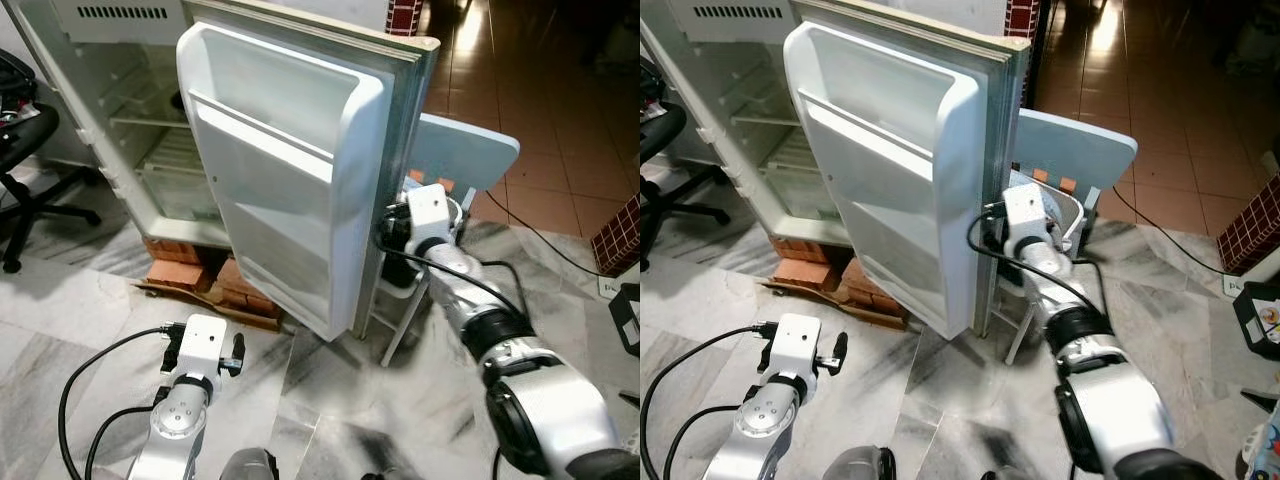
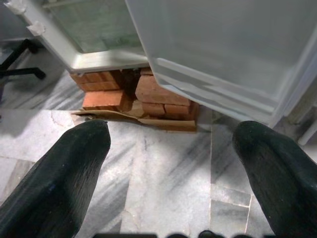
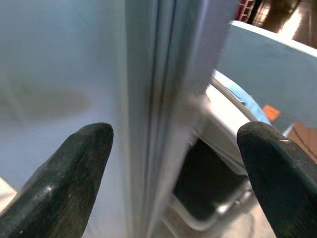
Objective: Restocking fridge
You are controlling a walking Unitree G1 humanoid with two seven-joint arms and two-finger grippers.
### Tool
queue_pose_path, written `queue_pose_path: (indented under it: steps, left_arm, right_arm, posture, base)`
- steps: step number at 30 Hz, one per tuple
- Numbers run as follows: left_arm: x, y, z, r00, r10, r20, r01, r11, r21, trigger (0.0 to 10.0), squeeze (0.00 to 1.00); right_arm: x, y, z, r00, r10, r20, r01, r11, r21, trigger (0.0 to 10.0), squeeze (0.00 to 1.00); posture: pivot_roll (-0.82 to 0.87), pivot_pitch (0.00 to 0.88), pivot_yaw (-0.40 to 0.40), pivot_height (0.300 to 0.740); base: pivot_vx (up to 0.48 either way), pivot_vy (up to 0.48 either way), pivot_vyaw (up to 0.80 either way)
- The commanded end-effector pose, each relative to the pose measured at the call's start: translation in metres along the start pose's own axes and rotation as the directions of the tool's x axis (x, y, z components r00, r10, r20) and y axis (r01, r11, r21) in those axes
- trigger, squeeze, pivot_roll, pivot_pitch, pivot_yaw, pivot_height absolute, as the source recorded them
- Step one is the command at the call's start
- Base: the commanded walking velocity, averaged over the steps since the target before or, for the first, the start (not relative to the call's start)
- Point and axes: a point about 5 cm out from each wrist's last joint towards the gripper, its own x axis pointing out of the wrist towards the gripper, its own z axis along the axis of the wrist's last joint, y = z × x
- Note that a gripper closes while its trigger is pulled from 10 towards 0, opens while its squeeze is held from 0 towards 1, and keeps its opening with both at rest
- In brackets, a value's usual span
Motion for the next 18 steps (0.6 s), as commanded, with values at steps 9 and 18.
queue_pose_path:
  steps: [9,18]
  left_arm:
    - [-0.001,-0.002,-0.003,1.0,0.003,-0.011,-0.003,1.0,-0.002,10.0,0.0]
    - [-0.002,0.0,-0.004,1.0,0.01,-0.012,-0.01,1.0,-0.006,10.0,0.0]
  right_arm:
    - [0.01,0.051,0.04,0.97,0.172,0.171,-0.218,0.927,0.304,10.0,0.0]
    - [-0.058,0.108,0.076,0.357,0.782,0.511,-0.934,0.307,0.182,10.0,0.0]
  posture:
    - [0.08,0.058,0.02,0.74]
    - [0.08,0.06,0.018,0.74]
  base:
    - [0.0,0.0,0.0]
    - [0.0,0.0,0.0]
